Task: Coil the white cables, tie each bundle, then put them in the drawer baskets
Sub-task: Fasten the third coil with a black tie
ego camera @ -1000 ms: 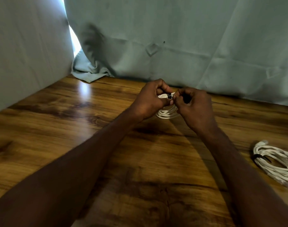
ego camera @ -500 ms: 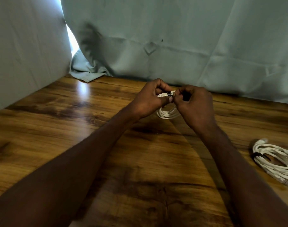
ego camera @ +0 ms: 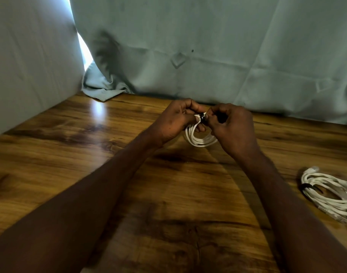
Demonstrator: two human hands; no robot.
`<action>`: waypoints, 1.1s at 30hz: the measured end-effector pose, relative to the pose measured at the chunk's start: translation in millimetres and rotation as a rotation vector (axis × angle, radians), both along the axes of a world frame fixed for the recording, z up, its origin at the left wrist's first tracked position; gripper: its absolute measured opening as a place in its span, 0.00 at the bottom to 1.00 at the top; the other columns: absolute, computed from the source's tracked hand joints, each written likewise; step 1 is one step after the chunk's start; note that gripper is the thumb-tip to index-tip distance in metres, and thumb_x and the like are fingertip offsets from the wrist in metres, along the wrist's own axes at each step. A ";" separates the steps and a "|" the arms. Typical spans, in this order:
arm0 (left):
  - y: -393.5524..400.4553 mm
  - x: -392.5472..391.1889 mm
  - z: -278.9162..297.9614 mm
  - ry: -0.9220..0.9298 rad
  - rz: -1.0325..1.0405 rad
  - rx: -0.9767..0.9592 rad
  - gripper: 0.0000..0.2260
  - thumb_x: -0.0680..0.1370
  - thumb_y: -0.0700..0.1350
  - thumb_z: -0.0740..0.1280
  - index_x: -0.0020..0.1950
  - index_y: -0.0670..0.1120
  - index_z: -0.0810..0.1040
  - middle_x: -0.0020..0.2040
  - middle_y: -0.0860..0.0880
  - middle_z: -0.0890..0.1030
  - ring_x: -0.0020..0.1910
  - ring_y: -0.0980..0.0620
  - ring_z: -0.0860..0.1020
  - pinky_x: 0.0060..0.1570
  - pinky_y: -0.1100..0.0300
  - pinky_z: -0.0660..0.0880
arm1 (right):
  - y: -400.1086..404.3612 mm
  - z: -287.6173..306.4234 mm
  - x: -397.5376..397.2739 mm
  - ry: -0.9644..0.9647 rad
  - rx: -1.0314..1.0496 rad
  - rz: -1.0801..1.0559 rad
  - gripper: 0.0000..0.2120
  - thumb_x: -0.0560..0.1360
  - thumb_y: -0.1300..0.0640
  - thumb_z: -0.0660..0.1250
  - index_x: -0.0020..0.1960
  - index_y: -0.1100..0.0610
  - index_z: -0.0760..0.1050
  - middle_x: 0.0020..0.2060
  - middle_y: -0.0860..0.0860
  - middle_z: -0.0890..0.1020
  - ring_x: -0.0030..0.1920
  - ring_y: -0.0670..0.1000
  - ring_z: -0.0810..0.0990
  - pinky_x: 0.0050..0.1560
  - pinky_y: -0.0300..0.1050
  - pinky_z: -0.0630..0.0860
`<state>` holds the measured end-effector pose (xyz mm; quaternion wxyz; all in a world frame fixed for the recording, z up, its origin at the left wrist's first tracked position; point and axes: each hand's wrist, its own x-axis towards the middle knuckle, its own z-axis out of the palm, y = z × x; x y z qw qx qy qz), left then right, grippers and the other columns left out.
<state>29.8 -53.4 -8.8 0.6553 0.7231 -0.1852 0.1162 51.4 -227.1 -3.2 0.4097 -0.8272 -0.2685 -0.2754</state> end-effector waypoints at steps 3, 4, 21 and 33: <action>-0.5 -1.4 -0.1 -0.002 -0.013 0.011 0.10 0.80 0.27 0.63 0.53 0.39 0.78 0.41 0.46 0.87 0.38 0.49 0.85 0.43 0.60 0.80 | 0.7 -0.2 -0.5 -0.057 -0.050 -0.029 0.06 0.77 0.57 0.71 0.50 0.57 0.86 0.41 0.52 0.84 0.39 0.51 0.82 0.43 0.53 0.79; 0.1 -1.3 -0.4 -0.005 -0.007 0.018 0.09 0.80 0.27 0.62 0.53 0.39 0.77 0.41 0.46 0.86 0.38 0.50 0.85 0.42 0.61 0.80 | 1.7 -0.3 -0.9 -0.073 -0.066 -0.037 0.06 0.77 0.57 0.72 0.51 0.57 0.86 0.41 0.53 0.84 0.40 0.51 0.81 0.44 0.53 0.79; -0.8 2.4 -0.6 -0.022 0.135 0.084 0.10 0.79 0.26 0.63 0.53 0.39 0.78 0.35 0.49 0.85 0.34 0.51 0.84 0.41 0.60 0.80 | 7.5 -2.8 -2.1 -0.112 -0.051 -0.147 0.06 0.75 0.58 0.72 0.49 0.55 0.86 0.42 0.52 0.86 0.41 0.53 0.83 0.44 0.55 0.80; -3.1 -2.0 2.8 -0.001 0.179 0.105 0.09 0.78 0.25 0.62 0.57 0.32 0.77 0.32 0.51 0.85 0.32 0.53 0.83 0.36 0.63 0.79 | 12.0 -5.2 -2.8 -0.100 -0.050 -0.130 0.07 0.75 0.56 0.72 0.51 0.53 0.87 0.44 0.49 0.87 0.43 0.49 0.84 0.47 0.51 0.80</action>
